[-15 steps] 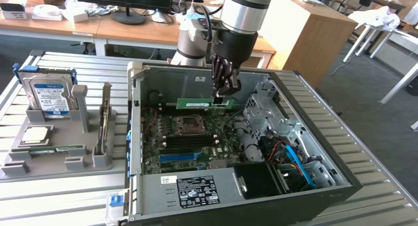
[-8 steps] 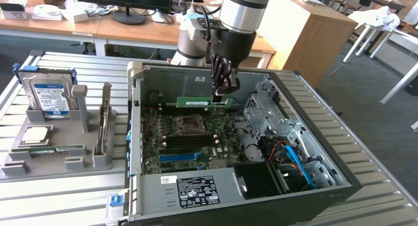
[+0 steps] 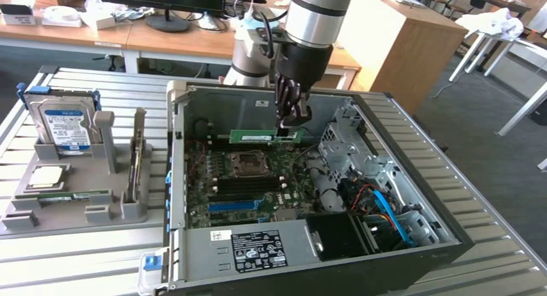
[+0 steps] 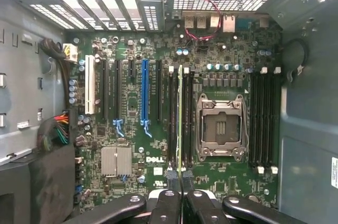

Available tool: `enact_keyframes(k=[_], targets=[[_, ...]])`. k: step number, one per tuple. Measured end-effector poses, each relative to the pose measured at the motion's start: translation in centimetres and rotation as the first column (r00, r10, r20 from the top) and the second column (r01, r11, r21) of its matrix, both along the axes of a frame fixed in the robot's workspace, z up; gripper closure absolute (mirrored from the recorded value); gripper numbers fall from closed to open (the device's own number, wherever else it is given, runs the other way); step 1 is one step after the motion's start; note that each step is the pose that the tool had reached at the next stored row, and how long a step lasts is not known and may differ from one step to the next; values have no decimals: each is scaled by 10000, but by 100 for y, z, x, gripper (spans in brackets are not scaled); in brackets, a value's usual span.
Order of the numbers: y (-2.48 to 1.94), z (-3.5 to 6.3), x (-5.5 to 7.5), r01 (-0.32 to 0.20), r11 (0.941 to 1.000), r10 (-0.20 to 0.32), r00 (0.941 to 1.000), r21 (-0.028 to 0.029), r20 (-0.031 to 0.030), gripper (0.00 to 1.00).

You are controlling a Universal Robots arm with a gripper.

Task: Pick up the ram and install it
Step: 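Pick up the ram and move it above insertion slot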

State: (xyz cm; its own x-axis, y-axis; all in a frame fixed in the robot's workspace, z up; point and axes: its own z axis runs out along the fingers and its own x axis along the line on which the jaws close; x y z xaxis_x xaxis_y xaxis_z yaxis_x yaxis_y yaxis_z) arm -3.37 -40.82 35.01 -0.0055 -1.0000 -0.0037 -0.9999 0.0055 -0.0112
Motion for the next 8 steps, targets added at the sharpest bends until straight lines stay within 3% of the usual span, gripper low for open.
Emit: enact_keyframes(k=[8], targets=[[0,-127,-22,0,10000,0,10000,0,20,88]])
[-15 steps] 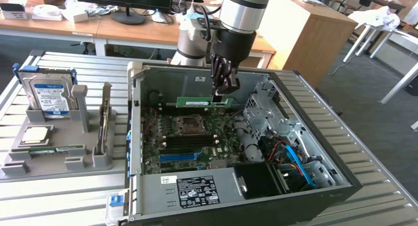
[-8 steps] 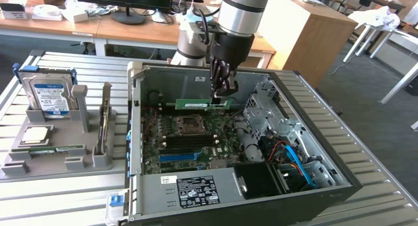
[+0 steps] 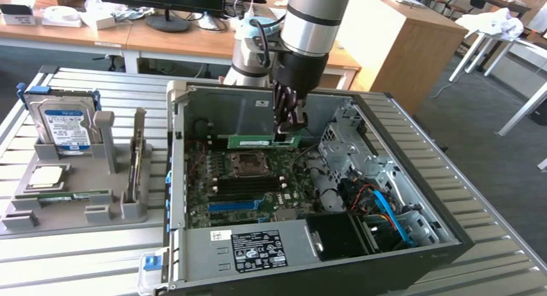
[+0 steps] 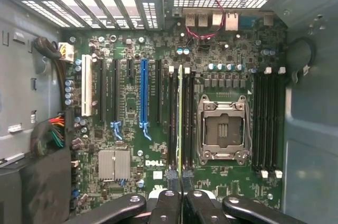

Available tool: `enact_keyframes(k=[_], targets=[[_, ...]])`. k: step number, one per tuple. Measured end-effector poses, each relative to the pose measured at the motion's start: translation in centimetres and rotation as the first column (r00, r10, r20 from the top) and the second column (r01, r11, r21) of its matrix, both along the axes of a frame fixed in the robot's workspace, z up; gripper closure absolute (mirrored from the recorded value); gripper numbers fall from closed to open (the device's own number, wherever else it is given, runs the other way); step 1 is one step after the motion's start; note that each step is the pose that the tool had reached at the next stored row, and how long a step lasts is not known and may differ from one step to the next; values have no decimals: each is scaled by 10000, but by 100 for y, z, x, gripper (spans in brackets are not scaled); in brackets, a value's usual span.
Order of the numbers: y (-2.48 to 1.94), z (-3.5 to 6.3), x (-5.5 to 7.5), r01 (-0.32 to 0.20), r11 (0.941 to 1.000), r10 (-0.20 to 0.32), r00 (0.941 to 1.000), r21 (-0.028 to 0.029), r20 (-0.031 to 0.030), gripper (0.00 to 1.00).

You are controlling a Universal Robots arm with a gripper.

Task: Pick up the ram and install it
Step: 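Pick up the ram and move it above insertion slot, then insert the ram into the slot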

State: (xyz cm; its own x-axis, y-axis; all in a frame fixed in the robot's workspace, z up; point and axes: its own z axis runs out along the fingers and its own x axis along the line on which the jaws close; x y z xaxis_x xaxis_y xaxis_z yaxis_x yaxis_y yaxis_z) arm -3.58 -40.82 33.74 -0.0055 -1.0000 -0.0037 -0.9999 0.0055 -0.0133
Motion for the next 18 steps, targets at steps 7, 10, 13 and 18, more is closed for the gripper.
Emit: enact_keyframes(k=[7,10,13,18], targets=[[0,-68,-12,-2,10000,2,10000,-2,6,88],[0,-69,-13,0,10000,0,10000,0,7,88],[0,-70,-13,-1,10000,1,10000,0,7,88],[0,-93,-17,-1,10000,1,10000,0,14,88]])
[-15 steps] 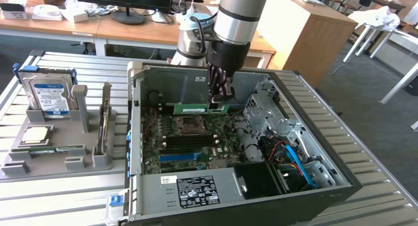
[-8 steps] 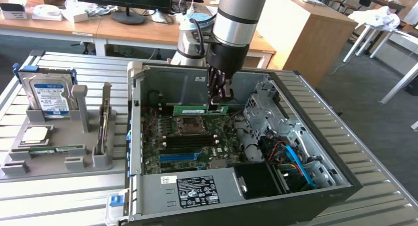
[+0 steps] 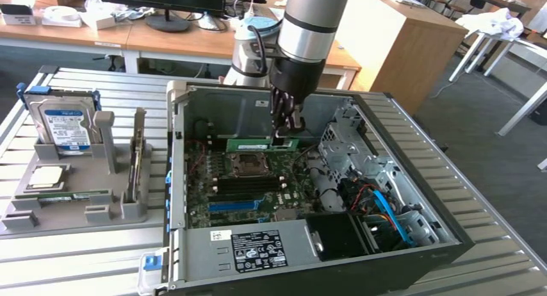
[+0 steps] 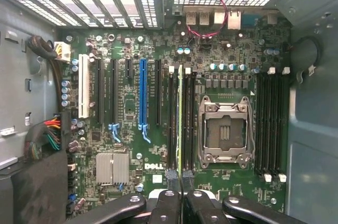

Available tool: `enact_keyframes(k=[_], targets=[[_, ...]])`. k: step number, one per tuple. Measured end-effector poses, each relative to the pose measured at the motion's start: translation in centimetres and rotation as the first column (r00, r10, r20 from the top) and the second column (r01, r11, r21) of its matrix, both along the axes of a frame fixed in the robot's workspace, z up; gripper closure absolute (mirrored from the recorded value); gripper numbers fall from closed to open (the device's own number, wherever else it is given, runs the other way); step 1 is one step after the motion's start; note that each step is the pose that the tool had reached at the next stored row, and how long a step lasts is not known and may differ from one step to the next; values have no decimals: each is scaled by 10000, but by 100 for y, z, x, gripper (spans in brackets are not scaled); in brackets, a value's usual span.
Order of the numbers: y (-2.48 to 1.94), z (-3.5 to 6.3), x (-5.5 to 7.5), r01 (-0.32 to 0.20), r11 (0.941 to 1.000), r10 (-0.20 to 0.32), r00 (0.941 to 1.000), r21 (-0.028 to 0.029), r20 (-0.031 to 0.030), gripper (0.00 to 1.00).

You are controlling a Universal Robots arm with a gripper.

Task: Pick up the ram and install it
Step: 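Insert the ram into the slot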

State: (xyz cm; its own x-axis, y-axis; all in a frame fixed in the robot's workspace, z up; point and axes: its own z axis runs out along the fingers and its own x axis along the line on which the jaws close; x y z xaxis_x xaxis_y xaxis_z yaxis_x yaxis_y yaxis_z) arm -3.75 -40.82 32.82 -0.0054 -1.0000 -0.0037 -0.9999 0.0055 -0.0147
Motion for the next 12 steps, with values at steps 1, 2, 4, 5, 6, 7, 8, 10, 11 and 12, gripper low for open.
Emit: enact_keyframes(k=[1,2,4,5,6,7,8,10,11,12], targets=[[0,-8,-1,0,10000,0,10000,1,0,88],[0,-18,-2,0,10000,0,10000,0,1,88],[0,-39,-3,0,10000,0,10000,0,0,88],[0,-52,-4,0,10000,0,10000,0,1,88],[0,-64,-5,0,10000,0,10000,0,1,88],[0,-78,-5,0,10000,0,10000,0,1,88],[0,-92,-6,0,10000,0,10000,1,1,88],[0,-120,-7,0,10000,0,10000,0,1,88],[0,-133,-7,0,10000,0,10000,-1,0,88],[0,-146,-7,0,10000,0,10000,0,0,88]])
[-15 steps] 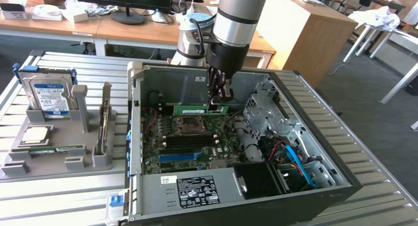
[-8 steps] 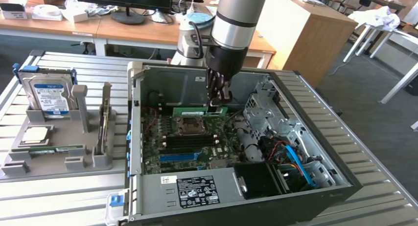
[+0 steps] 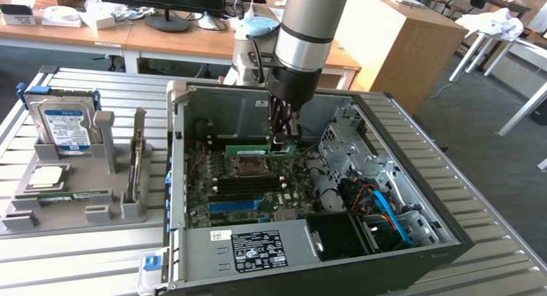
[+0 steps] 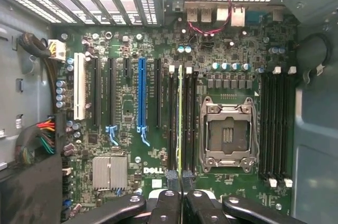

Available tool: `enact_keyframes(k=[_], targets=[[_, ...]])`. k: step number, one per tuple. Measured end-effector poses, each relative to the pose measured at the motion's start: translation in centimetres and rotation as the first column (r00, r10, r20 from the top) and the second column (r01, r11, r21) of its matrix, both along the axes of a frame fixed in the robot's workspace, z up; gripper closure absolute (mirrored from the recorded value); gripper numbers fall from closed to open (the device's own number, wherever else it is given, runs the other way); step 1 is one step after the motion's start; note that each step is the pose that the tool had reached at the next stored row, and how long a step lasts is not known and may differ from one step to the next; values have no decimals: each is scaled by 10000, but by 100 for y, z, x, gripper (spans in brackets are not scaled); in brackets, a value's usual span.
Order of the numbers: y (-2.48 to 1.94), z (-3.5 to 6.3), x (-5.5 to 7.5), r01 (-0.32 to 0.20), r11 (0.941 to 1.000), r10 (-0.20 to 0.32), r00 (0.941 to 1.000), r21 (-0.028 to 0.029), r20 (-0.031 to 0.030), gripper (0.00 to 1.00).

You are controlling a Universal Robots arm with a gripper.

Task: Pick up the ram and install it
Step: 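Insert the ram into the slot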

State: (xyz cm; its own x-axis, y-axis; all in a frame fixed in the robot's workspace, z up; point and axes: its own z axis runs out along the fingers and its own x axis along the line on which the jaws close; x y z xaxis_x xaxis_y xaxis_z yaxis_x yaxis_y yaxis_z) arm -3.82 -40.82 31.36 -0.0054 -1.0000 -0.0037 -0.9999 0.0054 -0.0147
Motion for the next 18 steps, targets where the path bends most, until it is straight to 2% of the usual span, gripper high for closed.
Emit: enact_keyframes(k=[12,18], targets=[[0,-143,-3,0,10000,0,10000,0,0,88],[0,-154,-3,0,10000,0,10000,-1,0,88]])
